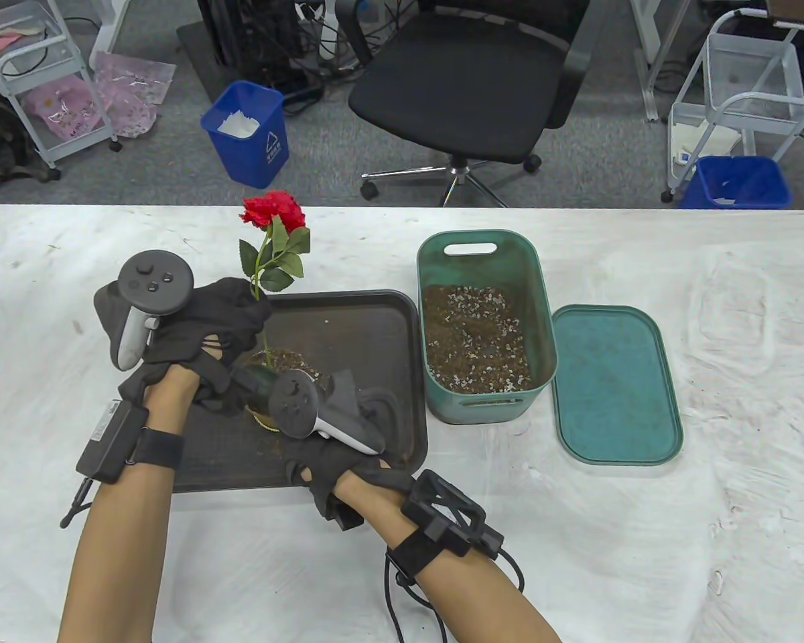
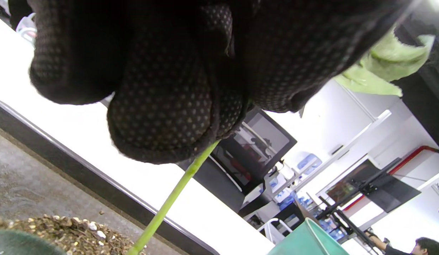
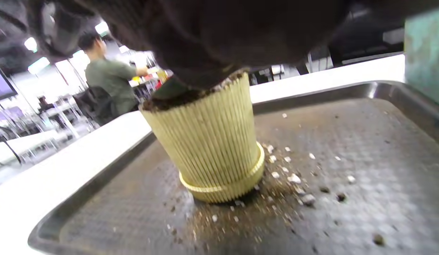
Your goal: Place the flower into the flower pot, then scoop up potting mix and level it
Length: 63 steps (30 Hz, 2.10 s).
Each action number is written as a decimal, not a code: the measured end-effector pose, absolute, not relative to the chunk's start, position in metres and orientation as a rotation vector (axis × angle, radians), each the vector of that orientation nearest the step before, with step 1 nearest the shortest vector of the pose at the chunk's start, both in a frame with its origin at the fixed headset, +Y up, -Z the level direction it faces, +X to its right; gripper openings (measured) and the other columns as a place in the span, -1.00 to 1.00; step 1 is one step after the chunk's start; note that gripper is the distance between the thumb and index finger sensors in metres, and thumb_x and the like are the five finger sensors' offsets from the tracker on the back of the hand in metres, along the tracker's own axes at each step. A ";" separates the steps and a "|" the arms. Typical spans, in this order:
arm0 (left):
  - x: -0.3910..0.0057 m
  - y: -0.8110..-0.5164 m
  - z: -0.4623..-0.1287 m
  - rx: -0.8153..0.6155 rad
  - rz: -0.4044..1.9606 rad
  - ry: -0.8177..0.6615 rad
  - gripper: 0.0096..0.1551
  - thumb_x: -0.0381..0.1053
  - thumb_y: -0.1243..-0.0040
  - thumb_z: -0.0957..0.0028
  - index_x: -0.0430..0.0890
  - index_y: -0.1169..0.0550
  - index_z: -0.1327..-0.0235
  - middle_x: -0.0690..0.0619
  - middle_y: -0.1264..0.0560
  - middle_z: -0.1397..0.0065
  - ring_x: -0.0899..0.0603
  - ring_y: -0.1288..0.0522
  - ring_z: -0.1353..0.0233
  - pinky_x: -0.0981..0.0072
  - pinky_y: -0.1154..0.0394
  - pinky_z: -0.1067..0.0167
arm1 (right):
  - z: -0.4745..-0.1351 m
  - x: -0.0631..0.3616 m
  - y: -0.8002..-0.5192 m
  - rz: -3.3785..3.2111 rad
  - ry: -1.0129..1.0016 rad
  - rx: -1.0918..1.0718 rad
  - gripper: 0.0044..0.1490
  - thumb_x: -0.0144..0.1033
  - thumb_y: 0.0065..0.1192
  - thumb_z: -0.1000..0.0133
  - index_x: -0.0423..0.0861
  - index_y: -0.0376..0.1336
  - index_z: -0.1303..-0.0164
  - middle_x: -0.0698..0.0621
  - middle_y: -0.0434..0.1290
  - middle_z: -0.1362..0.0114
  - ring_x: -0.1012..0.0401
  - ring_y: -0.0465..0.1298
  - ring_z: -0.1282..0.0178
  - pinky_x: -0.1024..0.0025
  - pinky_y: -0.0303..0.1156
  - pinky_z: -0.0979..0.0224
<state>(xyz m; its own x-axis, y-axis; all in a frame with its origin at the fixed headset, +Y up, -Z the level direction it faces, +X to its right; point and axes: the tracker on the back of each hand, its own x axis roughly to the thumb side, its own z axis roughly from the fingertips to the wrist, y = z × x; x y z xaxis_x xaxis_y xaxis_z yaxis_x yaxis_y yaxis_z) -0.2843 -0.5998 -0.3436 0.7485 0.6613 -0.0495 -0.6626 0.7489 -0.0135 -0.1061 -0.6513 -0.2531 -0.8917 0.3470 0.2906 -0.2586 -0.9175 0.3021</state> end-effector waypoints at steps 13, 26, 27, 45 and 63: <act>-0.287 -0.600 -0.337 -0.003 0.726 0.075 -0.54 0.13 -0.54 0.29 0.00 -0.77 0.14 0.04 -0.80 0.11 -0.03 -0.88 0.34 0.17 -0.79 0.25 | -0.247 -0.101 -0.642 2.699 0.194 0.593 -0.41 -0.16 0.06 -0.01 0.00 0.21 -0.27 0.03 0.61 0.34 0.25 0.58 0.73 0.31 0.58 0.75; -0.292 -0.603 -0.338 0.004 0.753 0.084 -0.54 0.13 -0.54 0.29 0.00 -0.77 0.14 0.04 -0.80 0.11 -0.02 -0.88 0.35 0.17 -0.79 0.25 | -0.245 -0.115 -0.652 2.801 0.335 0.504 -0.42 -0.19 0.04 -0.02 -0.01 0.18 -0.28 0.00 0.60 0.32 0.21 0.59 0.73 0.26 0.58 0.76; -0.291 -0.603 -0.339 0.004 0.752 0.083 -0.54 0.13 -0.54 0.29 0.00 -0.77 0.14 0.04 -0.80 0.11 -0.02 -0.88 0.35 0.17 -0.79 0.25 | -0.246 -0.116 -0.652 2.802 0.362 0.488 -0.42 -0.19 0.04 -0.02 -0.01 0.18 -0.28 0.00 0.59 0.32 0.21 0.58 0.74 0.26 0.57 0.76; -0.291 -0.602 -0.337 0.017 0.742 0.094 -0.54 0.13 -0.54 0.29 -0.01 -0.77 0.15 0.04 -0.81 0.12 -0.02 -0.89 0.35 0.17 -0.80 0.26 | -0.245 -0.130 -0.650 2.819 0.345 0.427 -0.40 -0.18 0.03 -0.05 -0.10 0.12 -0.29 -0.01 0.60 0.30 0.27 0.62 0.71 0.34 0.65 0.77; -0.297 -0.598 -0.322 0.019 0.767 0.088 -0.54 0.12 -0.52 0.28 0.01 -0.76 0.12 0.04 -0.79 0.08 -0.04 -0.88 0.31 0.15 -0.78 0.23 | -0.238 -0.047 -0.635 2.645 0.082 0.314 -0.41 -0.15 0.07 -0.01 -0.06 0.18 -0.25 0.04 0.61 0.34 0.26 0.60 0.74 0.31 0.59 0.76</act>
<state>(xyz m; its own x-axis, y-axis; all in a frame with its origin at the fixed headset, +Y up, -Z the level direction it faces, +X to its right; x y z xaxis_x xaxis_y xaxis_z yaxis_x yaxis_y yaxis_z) -0.2970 -0.5983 -0.3219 0.7163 0.6941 -0.0725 -0.6925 0.7197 0.0488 -0.0466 -0.6347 -0.2377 -0.8624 0.4620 0.2068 -0.4482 -0.8869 0.1120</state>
